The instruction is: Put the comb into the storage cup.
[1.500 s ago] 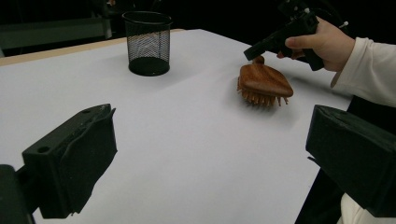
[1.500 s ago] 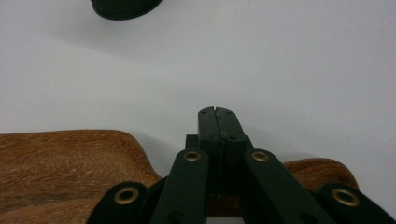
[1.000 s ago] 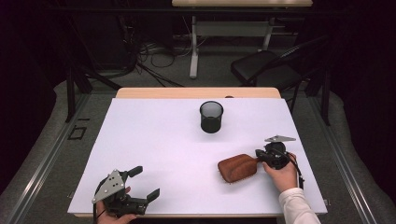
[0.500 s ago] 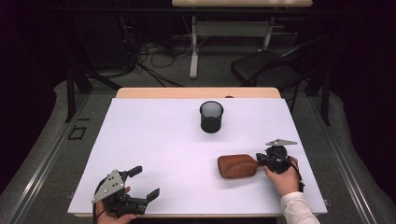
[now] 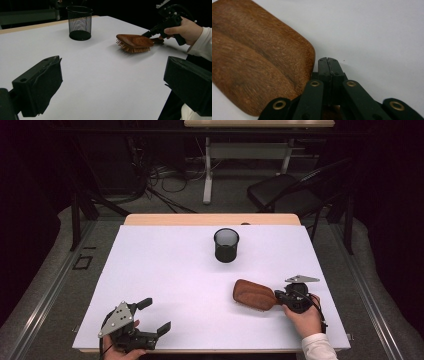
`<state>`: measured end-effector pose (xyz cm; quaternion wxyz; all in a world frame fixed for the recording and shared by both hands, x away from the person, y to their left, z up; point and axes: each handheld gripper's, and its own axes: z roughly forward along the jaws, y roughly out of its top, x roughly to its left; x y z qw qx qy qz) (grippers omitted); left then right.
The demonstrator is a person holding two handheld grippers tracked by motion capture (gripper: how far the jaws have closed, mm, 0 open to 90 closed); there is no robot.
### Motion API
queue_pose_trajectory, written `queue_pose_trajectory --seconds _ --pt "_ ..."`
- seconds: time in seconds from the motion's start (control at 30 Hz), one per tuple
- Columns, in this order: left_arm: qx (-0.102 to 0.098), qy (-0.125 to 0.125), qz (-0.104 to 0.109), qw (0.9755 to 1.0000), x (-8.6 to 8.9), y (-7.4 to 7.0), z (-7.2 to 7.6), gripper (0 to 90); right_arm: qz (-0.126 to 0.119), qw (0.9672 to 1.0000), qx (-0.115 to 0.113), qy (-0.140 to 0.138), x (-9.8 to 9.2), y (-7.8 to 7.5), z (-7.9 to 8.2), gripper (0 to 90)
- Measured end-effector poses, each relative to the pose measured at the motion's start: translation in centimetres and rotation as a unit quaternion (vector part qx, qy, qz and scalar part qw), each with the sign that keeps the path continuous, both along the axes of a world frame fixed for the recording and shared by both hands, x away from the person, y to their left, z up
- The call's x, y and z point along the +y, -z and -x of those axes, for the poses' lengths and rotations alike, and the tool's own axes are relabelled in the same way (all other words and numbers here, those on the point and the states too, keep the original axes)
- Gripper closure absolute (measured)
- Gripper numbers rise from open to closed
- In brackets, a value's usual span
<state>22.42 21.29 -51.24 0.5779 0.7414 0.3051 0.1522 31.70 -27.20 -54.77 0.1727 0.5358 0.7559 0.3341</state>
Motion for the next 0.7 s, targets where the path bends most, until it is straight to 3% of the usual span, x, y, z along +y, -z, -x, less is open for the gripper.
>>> queue_pose_trajectory --seconds 0.7 --pt "0.000 0.000 -0.002 1.0000 0.0 0.0 0.0 1.8 0.002 0.9999 0.012 -0.006 0.1 0.1 2.3 90.0"
